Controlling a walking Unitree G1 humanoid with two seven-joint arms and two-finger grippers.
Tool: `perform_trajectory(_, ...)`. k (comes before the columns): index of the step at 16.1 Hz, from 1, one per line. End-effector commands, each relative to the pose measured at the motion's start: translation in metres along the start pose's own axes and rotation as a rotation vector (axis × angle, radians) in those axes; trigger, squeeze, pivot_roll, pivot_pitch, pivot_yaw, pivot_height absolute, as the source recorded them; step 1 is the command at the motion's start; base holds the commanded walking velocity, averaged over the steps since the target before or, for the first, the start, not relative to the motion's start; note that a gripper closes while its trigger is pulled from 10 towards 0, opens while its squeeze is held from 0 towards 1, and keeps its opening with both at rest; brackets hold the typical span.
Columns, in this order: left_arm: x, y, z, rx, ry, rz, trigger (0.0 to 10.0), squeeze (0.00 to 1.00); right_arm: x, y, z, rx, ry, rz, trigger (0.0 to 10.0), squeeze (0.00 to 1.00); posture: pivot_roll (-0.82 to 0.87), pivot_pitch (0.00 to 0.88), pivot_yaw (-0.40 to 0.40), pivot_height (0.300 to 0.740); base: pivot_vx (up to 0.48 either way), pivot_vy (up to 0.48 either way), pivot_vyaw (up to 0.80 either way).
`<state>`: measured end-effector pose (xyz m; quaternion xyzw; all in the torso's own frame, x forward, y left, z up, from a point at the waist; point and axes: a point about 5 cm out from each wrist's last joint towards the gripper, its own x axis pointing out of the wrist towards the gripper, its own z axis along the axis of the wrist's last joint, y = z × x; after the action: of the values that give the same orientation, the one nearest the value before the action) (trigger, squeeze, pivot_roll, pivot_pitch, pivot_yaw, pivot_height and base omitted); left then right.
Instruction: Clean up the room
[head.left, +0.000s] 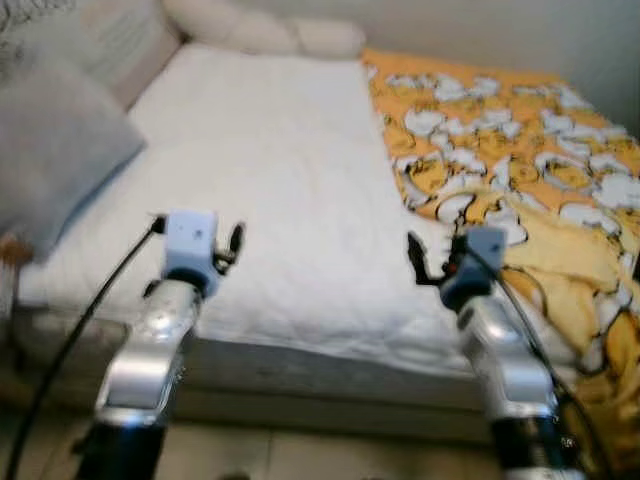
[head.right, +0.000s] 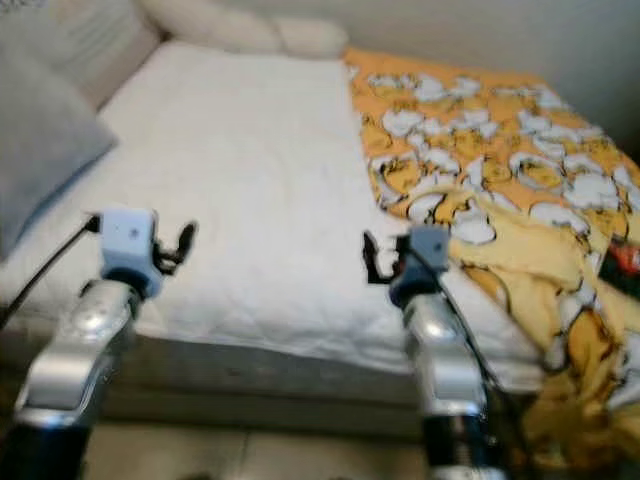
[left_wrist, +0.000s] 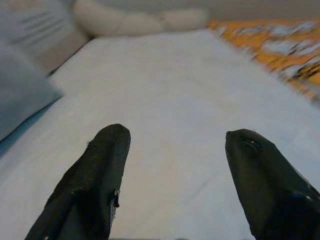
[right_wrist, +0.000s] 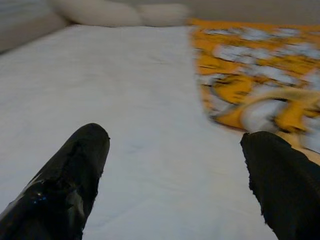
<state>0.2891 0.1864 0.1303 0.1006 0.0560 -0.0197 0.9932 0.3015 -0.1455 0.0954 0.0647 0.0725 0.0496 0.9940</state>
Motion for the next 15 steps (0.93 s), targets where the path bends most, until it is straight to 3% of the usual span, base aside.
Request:
perform_trajectory(1,0.0013,-0.0024,0.0024,0.011,-0.003,-0.004,10.0,0.0,0.0021,-0.0039,0.0044,-0.014,-0.01,-0.015,10.0,0.0,0.02,0.0,-0.056,0.74,0.0,-0.48,0.8)
perform_trajectory(6,0.0026,-0.0026,0.0012,0.006,0.003,0.008,10.0,0.0,0.0035,-0.0077,0.0039,-0.019,-0.006,-0.026,10.0,0.0,0.01,0.0,-0.055,0.74,0.0,-0.48,0.8)
perform_trajectory(15,0.0056,-0.0048,0.0015,0.02,-0.003,0.003,10.0,0.0,0.0069,-0.0106,0.0002,-0.006,0.025,-0.058,10.0,0.0,0.01,0.0,-0.057,0.74,0.0,-0.48,0.0)
